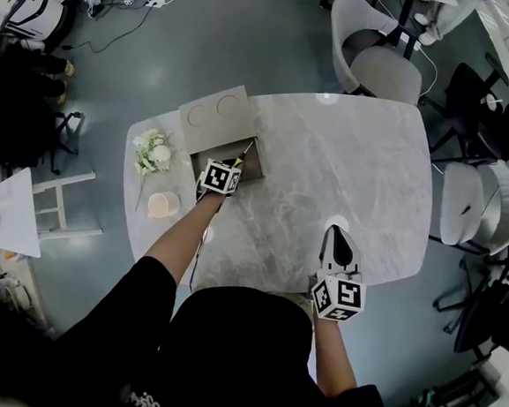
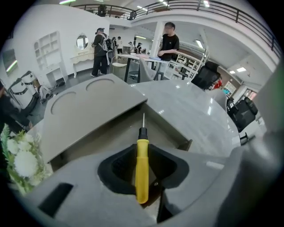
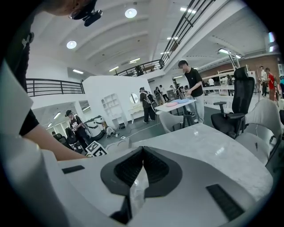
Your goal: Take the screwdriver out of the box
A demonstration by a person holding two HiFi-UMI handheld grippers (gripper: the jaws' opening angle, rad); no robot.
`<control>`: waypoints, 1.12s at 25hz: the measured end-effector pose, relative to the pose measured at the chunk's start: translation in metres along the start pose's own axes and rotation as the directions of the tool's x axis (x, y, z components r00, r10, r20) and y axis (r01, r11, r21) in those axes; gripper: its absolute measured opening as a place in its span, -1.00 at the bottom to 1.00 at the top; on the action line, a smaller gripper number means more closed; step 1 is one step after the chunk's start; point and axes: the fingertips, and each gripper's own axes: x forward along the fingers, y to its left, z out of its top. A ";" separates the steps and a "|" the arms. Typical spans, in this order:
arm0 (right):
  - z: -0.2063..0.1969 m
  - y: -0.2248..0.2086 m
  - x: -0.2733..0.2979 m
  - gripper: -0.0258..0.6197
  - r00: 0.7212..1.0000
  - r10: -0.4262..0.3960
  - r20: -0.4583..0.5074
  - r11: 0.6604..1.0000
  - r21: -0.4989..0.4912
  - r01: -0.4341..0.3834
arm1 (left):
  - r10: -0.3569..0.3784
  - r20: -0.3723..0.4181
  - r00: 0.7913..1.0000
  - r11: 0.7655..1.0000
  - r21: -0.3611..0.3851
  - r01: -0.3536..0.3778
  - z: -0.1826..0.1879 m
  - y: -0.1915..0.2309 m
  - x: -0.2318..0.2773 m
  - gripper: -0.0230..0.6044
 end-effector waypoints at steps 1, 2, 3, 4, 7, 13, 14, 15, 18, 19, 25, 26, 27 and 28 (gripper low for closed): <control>0.003 0.003 -0.002 -0.89 1.000 0.001 0.011 1.000 -0.002 -0.001 | 0.008 0.001 1.000 1.000 0.024 -0.008 0.000 0.000 -0.006 -0.64; 0.007 0.007 -0.005 -0.89 1.000 0.006 0.023 1.000 -0.008 -0.006 | 0.014 0.004 1.000 0.999 0.044 -0.014 -0.002 0.002 -0.013 -0.64; 0.011 0.013 -0.007 -0.89 0.999 0.012 0.035 1.000 -0.019 -0.011 | 0.014 0.013 1.000 0.998 0.055 -0.014 -0.003 0.003 -0.021 -0.64; 0.014 0.018 -0.009 -0.89 0.999 0.018 0.046 0.999 -0.030 -0.017 | 0.009 0.028 1.000 0.999 0.052 -0.011 -0.004 0.003 -0.029 -0.64; 0.016 0.031 -0.017 -0.89 0.997 0.026 0.069 0.999 -0.041 -0.023 | -0.010 0.085 0.996 1.000 0.005 0.009 -0.005 0.002 -0.055 -0.65; 0.019 0.046 -0.062 -0.89 0.990 -0.025 0.142 0.998 -0.046 0.032 | -0.066 0.253 0.965 0.983 -0.152 0.107 -0.027 -0.011 -0.116 -0.65; 0.018 0.045 -0.071 -0.89 0.987 -0.039 0.153 0.998 -0.048 0.047 | -0.078 0.284 0.956 0.976 -0.172 0.131 -0.030 -0.016 -0.126 -0.65; 0.018 0.046 -0.080 -0.89 0.985 -0.051 0.163 0.997 -0.051 0.060 | -0.090 0.314 0.945 0.970 -0.187 0.154 -0.033 -0.021 -0.137 -0.65; 0.011 0.060 -0.108 -0.89 0.981 -0.063 0.182 0.995 -0.066 0.077 | -0.106 0.394 0.913 0.962 -0.193 0.195 -0.041 -0.035 -0.175 -0.65; 0.006 0.067 -0.117 -0.89 0.981 -0.063 0.185 0.995 -0.069 0.077 | -0.106 0.421 0.901 0.961 -0.189 0.202 -0.046 -0.039 -0.188 -0.65; -0.019 0.124 -0.150 -0.89 0.979 -0.036 0.202 0.997 -0.066 0.050 | -0.103 0.567 0.818 0.971 -0.122 0.207 -0.066 -0.057 -0.271 -0.65; -0.023 0.135 -0.154 -0.89 0.979 -0.023 0.202 0.996 -0.075 0.039 | -0.102 0.586 0.804 0.973 -0.109 0.203 -0.071 -0.059 -0.285 -0.65; -0.025 0.145 -0.158 -0.89 0.979 -0.010 0.203 0.996 -0.087 0.028 | -0.100 0.606 0.789 0.975 -0.099 0.199 -0.076 -0.062 -0.298 -0.65; -0.026 0.154 -0.162 -0.89 0.978 0.003 0.207 0.995 -0.099 0.017 | -0.096 0.626 0.774 0.976 -0.092 0.196 -0.080 -0.064 -0.312 -0.65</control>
